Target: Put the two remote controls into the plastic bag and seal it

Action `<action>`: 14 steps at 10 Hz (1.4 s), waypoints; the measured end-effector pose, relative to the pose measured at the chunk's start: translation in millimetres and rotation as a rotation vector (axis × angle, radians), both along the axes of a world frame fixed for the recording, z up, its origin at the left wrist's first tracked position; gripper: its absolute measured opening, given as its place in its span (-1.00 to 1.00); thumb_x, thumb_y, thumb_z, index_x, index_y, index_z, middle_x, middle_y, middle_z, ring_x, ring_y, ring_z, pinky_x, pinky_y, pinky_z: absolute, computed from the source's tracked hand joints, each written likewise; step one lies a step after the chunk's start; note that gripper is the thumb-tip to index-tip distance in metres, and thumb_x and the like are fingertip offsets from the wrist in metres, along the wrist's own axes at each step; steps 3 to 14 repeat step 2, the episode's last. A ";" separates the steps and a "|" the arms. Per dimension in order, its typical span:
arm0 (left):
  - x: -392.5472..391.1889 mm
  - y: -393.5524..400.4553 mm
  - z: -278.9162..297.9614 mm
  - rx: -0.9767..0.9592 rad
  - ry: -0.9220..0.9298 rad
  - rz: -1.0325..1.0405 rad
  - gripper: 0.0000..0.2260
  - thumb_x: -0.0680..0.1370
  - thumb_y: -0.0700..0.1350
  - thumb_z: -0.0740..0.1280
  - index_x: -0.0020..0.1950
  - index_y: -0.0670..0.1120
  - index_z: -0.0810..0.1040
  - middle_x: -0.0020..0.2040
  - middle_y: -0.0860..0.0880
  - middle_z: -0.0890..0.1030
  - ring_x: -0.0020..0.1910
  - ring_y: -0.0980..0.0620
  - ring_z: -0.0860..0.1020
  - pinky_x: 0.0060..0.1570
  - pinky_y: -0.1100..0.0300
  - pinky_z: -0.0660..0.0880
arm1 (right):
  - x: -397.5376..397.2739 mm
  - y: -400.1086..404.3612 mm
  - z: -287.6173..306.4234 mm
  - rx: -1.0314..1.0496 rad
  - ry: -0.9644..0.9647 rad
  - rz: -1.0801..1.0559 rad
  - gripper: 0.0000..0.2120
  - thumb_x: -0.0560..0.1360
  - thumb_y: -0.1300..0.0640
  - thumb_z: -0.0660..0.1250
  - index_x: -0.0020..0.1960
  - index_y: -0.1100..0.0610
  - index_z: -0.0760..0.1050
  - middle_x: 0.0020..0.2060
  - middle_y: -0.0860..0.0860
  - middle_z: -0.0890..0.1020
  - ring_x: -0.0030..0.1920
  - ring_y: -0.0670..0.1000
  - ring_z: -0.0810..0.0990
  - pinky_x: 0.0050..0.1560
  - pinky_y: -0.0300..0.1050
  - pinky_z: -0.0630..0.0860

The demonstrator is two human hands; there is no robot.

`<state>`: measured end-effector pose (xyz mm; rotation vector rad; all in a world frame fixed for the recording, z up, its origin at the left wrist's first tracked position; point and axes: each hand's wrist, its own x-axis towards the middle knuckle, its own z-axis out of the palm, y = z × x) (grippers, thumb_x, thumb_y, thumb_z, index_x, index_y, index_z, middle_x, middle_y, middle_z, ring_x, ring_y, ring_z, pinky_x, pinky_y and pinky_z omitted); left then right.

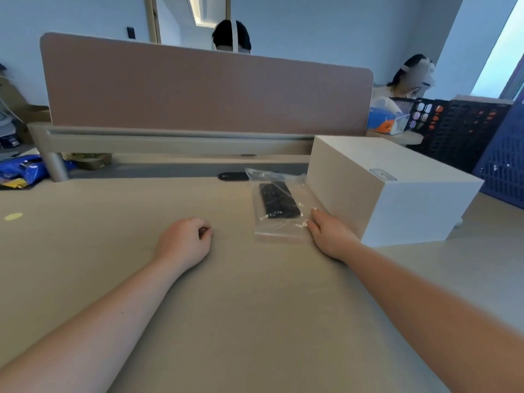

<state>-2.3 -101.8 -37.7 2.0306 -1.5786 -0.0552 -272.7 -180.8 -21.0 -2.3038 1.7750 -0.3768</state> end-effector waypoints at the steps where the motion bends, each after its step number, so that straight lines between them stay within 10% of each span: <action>1: -9.9 7.8 0.9 0.027 0.022 -0.022 -0.80 0.51 -0.05 0.24 0.03 -0.05 0.60 0.10 -0.08 0.63 0.10 -0.15 0.53 0.04 0.08 0.47 | -1.1 10.6 0.7 -0.040 -0.059 -0.012 -0.76 0.62 0.09 0.05 0.15 0.22 0.36 0.14 0.23 0.54 0.11 0.22 0.50 -0.02 -0.02 0.40; 14: -18.7 13.8 -2.8 0.009 0.048 -0.032 -0.81 0.51 -0.05 0.25 0.00 -0.06 0.60 0.07 -0.09 0.64 0.08 -0.16 0.54 0.02 0.07 0.49 | -5.0 19.7 2.1 -0.079 -0.125 -0.058 -0.69 0.62 0.09 0.07 0.26 0.20 0.40 0.16 0.23 0.57 0.16 0.27 0.51 0.10 0.07 0.49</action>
